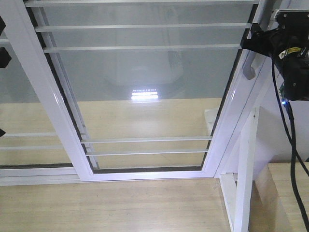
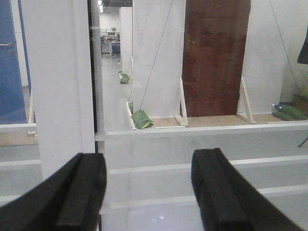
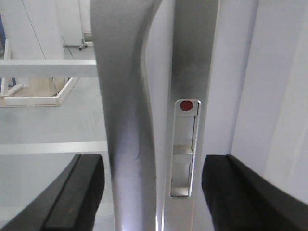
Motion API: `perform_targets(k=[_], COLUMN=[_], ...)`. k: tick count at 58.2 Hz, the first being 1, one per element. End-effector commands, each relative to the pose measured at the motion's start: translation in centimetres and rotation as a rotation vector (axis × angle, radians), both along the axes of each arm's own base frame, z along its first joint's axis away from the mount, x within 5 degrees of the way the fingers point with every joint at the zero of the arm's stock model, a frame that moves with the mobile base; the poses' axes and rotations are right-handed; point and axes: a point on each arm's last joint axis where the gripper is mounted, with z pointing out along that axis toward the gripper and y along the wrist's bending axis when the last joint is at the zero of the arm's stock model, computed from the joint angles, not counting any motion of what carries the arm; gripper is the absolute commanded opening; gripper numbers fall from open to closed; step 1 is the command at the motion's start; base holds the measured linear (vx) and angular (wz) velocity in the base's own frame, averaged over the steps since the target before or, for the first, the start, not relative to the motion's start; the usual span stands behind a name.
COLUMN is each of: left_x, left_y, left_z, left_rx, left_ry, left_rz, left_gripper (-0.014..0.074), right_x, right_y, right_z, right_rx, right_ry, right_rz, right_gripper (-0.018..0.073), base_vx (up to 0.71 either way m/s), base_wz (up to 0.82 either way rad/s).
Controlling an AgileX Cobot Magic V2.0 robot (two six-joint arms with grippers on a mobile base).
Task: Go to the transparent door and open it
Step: 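Raise the right gripper and close it around the vertical metal door handle, then pull the handle with the right gripper, sliding the door partly open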
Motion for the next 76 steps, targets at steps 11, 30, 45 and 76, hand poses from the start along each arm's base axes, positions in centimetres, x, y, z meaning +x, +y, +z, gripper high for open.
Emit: perform_targets(k=[11, 30, 45, 76], left_x=[-0.1, -0.1, -0.1, -0.1], left_y=[0.0, 0.0, 0.0, 0.0], left_z=[2.0, 2.0, 2.0, 1.6], left_rx=[-0.02, -0.02, -0.02, -0.015], left_ry=[-0.117, -0.117, -0.117, -0.076], left_rz=[0.0, 0.0, 0.0, 0.001], left_gripper=[0.0514, 0.0514, 0.0514, 0.0514], right_x=[1.2, 1.7, 1.7, 1.1], right_y=[-0.2, -0.2, 0.6, 6.9], right_z=[2.9, 3.1, 3.1, 3.1], right_rx=[-0.005, -0.009, -0.094, -0.115], right_ry=[-0.181, -0.19, -0.19, -0.213], right_rz=[-0.007, -0.005, 0.081, 0.262], right_gripper=[0.0469, 0.0274, 0.0137, 0.0158], base_vx=[0.0, 0.0, 0.0, 0.0], base_wz=[0.0, 0.0, 0.0, 0.0])
